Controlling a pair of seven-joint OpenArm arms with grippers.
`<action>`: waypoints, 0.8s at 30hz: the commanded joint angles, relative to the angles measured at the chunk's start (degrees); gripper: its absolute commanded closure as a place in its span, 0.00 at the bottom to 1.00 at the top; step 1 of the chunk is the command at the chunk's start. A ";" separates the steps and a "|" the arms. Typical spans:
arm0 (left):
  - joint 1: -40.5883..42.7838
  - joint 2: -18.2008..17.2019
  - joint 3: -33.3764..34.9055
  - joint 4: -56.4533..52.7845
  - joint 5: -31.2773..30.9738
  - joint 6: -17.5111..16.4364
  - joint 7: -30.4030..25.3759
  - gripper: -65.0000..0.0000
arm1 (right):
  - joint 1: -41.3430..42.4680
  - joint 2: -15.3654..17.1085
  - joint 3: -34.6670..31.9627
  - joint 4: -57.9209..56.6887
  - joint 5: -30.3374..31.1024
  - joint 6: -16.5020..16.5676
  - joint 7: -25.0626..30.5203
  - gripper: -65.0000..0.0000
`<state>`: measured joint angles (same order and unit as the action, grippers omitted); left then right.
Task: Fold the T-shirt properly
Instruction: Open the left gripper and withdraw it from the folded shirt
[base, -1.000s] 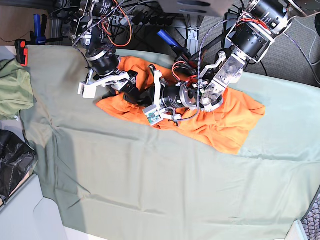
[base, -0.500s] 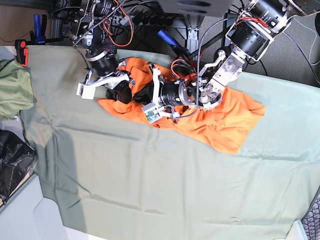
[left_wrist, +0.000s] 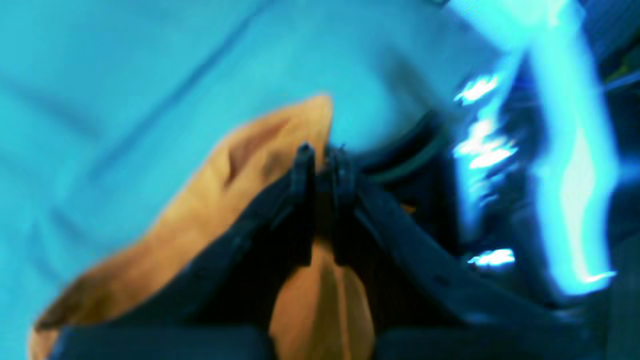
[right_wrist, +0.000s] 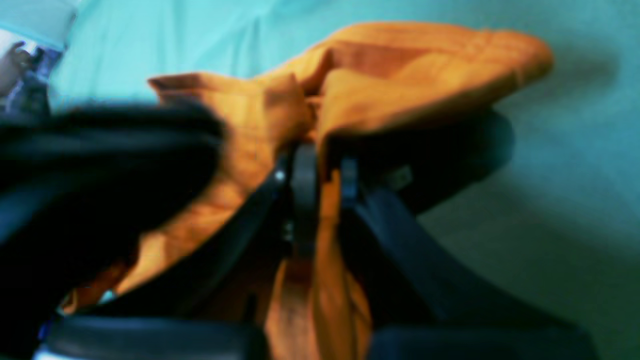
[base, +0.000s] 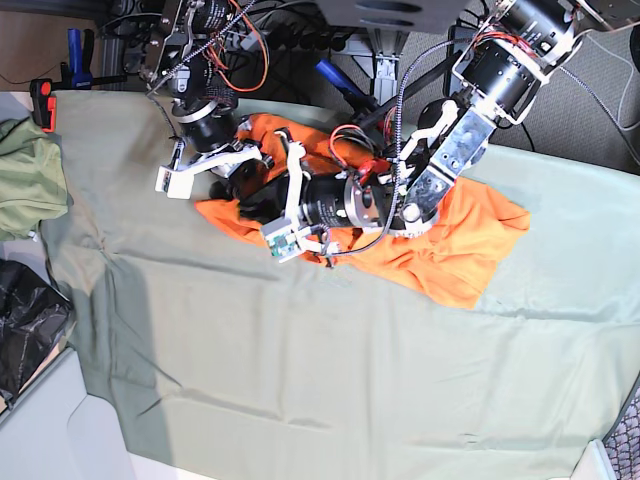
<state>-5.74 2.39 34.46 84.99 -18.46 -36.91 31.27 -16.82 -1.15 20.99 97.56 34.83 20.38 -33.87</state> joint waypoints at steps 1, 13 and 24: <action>-0.94 0.59 0.02 2.27 -1.66 -1.03 -0.02 0.91 | 0.26 0.07 0.04 1.18 0.22 4.94 1.05 1.00; -0.94 -1.51 -2.03 7.08 -5.03 -1.03 2.05 0.91 | 0.11 0.70 0.17 1.18 0.07 4.94 0.85 1.00; -0.90 -13.03 -17.94 13.84 -11.69 -1.07 2.19 0.91 | 0.11 5.95 5.11 1.18 0.13 4.94 0.20 1.00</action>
<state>-5.56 -10.52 16.60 97.69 -29.19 -37.17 34.68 -16.84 4.14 25.69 97.56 34.46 20.38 -34.98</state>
